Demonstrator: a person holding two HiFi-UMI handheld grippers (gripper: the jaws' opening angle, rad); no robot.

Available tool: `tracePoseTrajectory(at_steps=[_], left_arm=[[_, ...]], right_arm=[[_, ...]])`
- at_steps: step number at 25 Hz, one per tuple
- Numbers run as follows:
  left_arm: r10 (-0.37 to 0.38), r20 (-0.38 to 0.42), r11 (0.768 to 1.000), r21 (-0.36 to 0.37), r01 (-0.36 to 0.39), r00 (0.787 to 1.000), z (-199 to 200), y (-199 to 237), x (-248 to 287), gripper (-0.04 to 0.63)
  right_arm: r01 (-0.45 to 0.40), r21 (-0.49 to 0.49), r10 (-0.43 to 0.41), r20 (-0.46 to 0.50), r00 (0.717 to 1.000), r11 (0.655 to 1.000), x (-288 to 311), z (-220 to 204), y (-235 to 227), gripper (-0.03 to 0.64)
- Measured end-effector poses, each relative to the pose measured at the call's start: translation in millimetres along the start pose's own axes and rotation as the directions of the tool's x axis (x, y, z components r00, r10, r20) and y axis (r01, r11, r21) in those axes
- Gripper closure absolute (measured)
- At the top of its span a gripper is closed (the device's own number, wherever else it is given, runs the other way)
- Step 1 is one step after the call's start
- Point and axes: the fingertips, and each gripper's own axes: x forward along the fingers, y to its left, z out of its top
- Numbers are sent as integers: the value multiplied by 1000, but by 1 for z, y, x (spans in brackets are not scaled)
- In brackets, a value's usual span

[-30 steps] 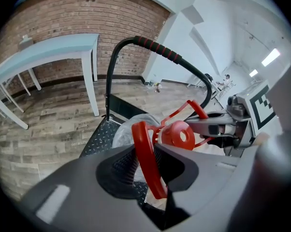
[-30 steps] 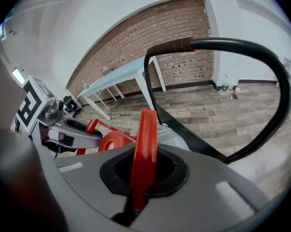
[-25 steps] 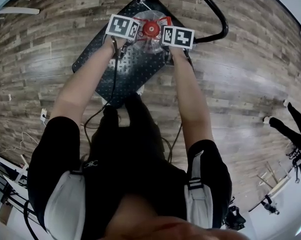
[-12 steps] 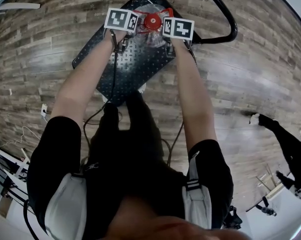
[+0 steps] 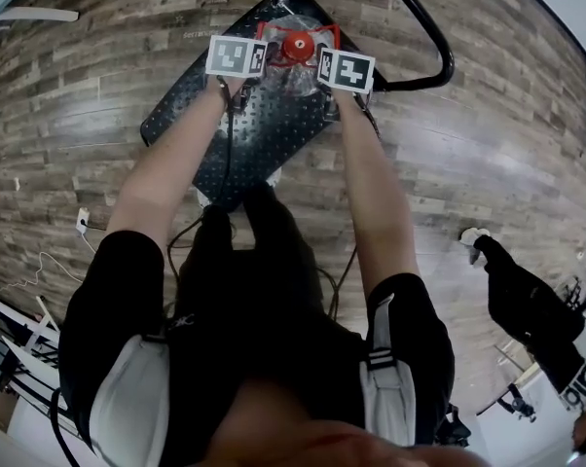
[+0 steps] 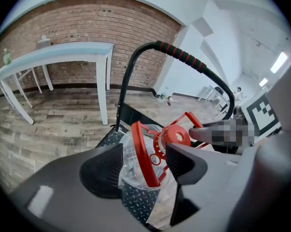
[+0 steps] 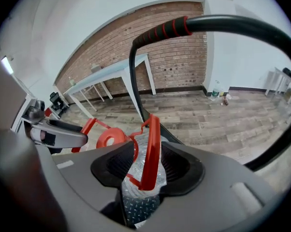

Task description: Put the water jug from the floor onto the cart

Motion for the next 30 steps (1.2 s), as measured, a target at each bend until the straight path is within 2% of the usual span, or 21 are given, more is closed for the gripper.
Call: tracePoseTrajectory(at_steps=[3, 4, 6, 7, 8, 12, 17, 21, 24, 30], left_arm=[[-7, 9, 999, -31, 7, 1000, -6, 1, -20, 337], [-2, 7, 999, -41, 2, 1000, -10, 2, -27, 375], [27, 20, 997, -67, -26, 999, -12, 8, -42, 546], [53, 28, 997, -61, -51, 998, -11, 11, -49, 595], [72, 39, 997, -43, -70, 997, -10, 13, -55, 595], [82, 105, 995, 45, -88, 991, -3, 5, -91, 595], [16, 214, 999, 28, -23, 977, 8, -19, -158, 595], [-10, 266, 999, 39, -1, 964, 19, -28, -214, 595], [-25, 300, 1000, 16, 21, 954, 26, -26, -255, 595], [-15, 367, 994, 108, -27, 930, 29, -27, -313, 595]], right_arm=[[40, 48, -43, 71, 997, 998, -29, -1, -2, 428], [58, 75, -65, 104, 992, 996, -41, -3, 0, 433], [96, 135, -118, 168, 979, 986, -65, -6, 6, 469], [104, 167, -136, 194, 972, 980, -76, -8, 9, 514], [94, 195, -136, 217, 967, 976, -85, -11, 15, 603], [11, 213, -73, 283, 956, 977, -121, -12, 45, 603], [43, 142, -93, 369, 925, 989, -184, 10, 79, 603], [-28, 122, -29, 443, 896, 992, -231, 31, 118, 604], [-48, 100, -8, 494, 870, 994, -262, 44, 140, 604], [-44, 118, -31, 566, 824, 992, -304, 56, 154, 604]])
